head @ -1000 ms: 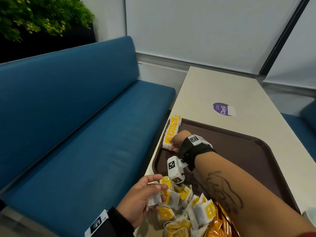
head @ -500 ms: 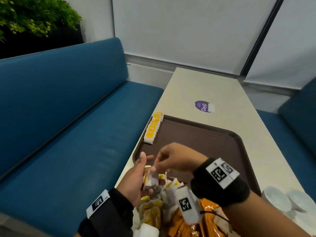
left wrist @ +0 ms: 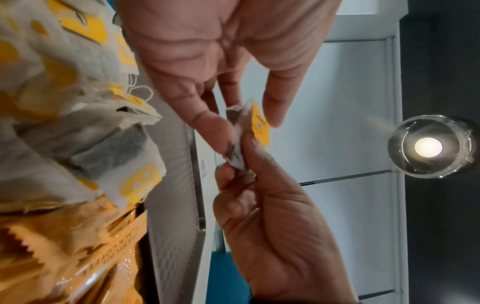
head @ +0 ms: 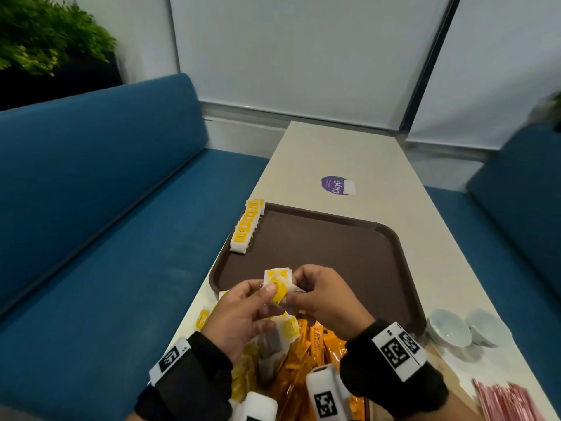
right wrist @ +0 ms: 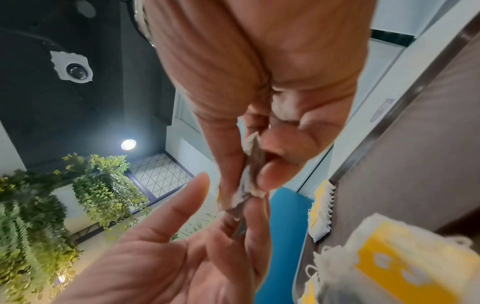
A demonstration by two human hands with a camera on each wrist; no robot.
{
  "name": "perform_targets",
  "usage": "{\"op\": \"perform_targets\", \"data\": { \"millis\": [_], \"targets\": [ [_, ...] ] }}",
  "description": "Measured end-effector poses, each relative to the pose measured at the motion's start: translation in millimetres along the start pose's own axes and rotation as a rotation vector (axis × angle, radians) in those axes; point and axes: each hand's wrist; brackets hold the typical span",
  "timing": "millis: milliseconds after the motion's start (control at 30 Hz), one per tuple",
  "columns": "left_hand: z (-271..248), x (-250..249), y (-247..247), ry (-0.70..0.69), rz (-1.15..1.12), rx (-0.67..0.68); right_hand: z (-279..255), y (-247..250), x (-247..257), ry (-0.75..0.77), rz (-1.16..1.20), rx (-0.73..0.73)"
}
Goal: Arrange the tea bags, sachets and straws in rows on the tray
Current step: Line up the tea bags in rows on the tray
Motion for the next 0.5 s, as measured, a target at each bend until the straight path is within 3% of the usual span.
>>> {"op": "perform_targets", "data": {
  "millis": [500],
  "targets": [
    [1.9,3.0,25.1,-0.187,0.139,-0.284,11.7,-25.5,-1.0,-0.001,0.01,0.078]
  ]
}}
Point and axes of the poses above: each hand's wrist, its own z-axis towards the middle knuckle, its own y-axis out of the back of the hand, x = y × z, and after that the axes turned 15 degrees about y, right-handed
